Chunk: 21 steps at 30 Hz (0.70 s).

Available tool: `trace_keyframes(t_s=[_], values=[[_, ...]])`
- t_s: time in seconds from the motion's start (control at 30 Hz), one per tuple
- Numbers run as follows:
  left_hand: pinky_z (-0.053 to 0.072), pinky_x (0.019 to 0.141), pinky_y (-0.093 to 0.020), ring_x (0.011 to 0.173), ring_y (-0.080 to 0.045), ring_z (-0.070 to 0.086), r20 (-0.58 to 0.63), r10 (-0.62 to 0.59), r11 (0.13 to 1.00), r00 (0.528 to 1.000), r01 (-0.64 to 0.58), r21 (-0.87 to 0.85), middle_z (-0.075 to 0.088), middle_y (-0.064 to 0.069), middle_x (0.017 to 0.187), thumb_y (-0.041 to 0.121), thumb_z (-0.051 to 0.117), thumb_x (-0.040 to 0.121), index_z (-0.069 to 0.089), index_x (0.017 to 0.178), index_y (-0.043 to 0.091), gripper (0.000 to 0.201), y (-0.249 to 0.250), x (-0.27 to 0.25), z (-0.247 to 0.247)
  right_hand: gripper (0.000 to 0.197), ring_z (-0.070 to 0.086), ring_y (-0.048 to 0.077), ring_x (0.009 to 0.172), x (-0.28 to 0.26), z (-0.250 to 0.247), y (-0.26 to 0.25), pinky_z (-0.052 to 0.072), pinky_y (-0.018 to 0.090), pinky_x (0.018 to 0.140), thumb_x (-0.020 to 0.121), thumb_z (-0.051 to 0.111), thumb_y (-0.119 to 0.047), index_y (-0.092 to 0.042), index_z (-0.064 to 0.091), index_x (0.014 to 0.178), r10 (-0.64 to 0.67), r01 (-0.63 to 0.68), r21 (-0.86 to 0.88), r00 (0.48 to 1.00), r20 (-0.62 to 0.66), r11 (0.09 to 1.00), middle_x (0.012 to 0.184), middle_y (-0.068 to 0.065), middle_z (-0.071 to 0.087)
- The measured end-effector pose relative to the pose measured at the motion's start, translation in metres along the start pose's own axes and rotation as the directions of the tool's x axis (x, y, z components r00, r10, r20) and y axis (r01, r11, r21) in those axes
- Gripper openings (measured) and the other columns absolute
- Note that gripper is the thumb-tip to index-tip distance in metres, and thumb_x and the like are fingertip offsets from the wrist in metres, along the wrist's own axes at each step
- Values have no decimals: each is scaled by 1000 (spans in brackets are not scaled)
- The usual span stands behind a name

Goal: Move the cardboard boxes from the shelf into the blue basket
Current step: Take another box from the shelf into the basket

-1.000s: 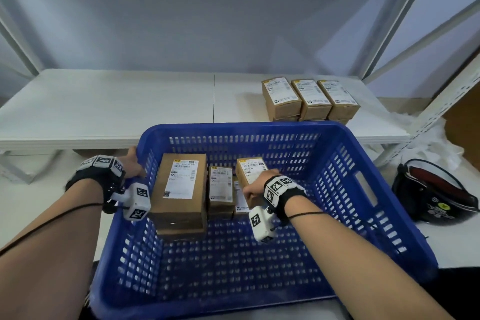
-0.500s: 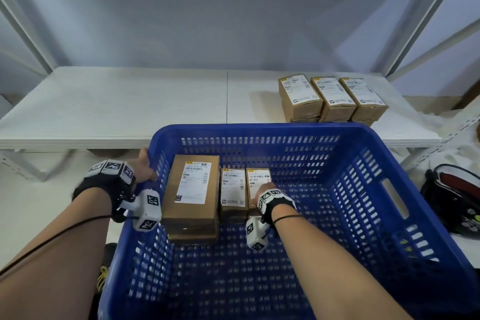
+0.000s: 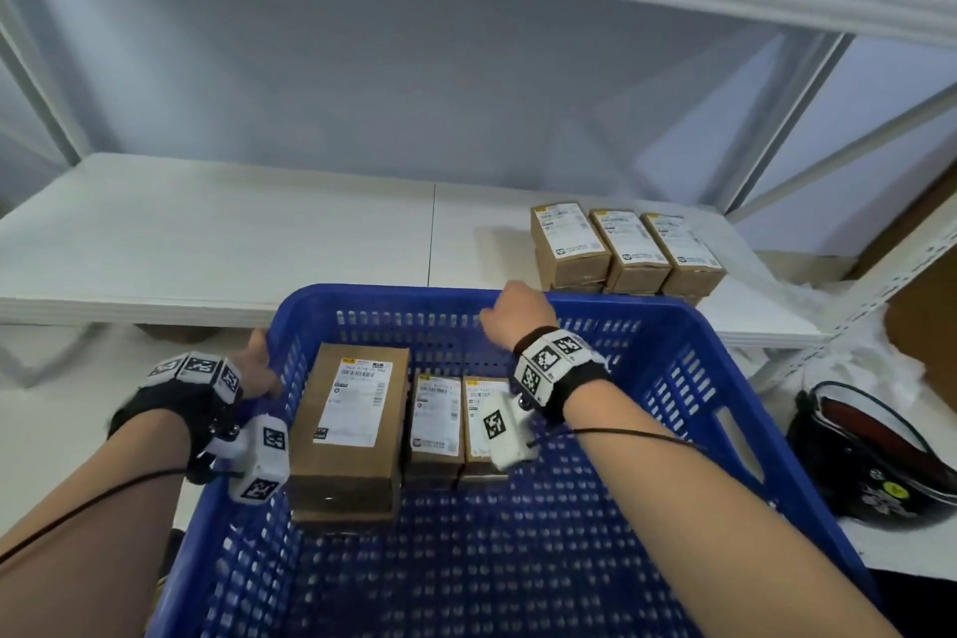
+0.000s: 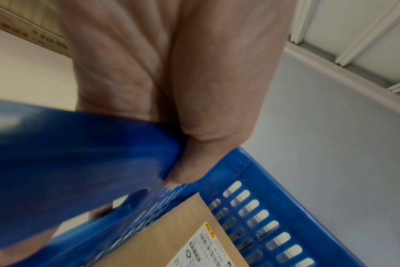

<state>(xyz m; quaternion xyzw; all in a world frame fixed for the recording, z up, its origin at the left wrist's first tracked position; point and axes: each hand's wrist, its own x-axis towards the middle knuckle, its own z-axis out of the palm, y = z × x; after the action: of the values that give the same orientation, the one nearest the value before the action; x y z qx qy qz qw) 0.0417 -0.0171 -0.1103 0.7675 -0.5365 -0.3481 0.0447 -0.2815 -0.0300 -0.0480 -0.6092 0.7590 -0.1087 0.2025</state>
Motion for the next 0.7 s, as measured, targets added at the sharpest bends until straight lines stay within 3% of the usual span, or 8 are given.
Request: trace_keyframes(t_s=[0.07,0.13,0.2,0.33,0.43,0.57,0.7], values=[[52,88,-53,98,-43,61,-14,0,1000,1000,0,1,59,-29,110,-3,67,72,17,142,10,87,0,-3,1,50,51,36,116,12,-30,-6,47,41,91,90,61,-34,-9,43,129,12,-14,-17,990,-139,1000,127,18,53],[52,89,-54,99,-43,60,-2,7,999,1000,-7,-31,58,-29,111,-4,66,72,15,143,10,88,-1,-1,2,75,34,41,132,30,-53,-5,36,47,105,89,62,-38,-9,24,147,85,-104,-82,973,-213,991,146,25,32],[51,89,-58,101,-45,59,12,9,997,1000,-8,-72,57,-30,113,-7,65,71,15,143,13,90,-4,4,2,83,30,42,133,49,-67,1,32,50,107,86,63,-43,-9,20,148,170,-206,-115,950,-261,972,147,28,27],[49,90,-61,104,-47,58,31,11,994,999,-7,-107,54,-31,116,-10,65,72,16,143,13,89,-4,4,2,86,35,43,129,83,-68,18,28,51,110,79,69,-52,-8,31,141,296,-336,-128,920,-257,933,143,26,34],[50,90,-59,104,-45,59,28,4,996,1000,-2,-88,55,-29,116,-7,66,73,17,142,13,87,-4,5,2,92,34,45,131,96,-67,23,24,53,110,80,64,-59,-6,27,144,310,-356,-189,921,-235,915,144,28,36],[51,90,-58,104,-44,59,44,3,998,999,0,-64,56,-30,115,-3,68,72,19,140,10,85,-8,8,2,89,34,45,134,105,-66,26,22,54,111,82,65,-46,-2,23,147,311,-365,-215,918,-247,906,146,28,35],[52,88,-55,103,-45,59,26,1,998,1000,1,-69,56,-30,114,-6,66,75,21,138,8,78,-5,6,3,103,36,43,133,107,-65,27,26,52,111,77,72,-48,3,18,147,297,-342,-168,923,-245,924,145,27,36]])
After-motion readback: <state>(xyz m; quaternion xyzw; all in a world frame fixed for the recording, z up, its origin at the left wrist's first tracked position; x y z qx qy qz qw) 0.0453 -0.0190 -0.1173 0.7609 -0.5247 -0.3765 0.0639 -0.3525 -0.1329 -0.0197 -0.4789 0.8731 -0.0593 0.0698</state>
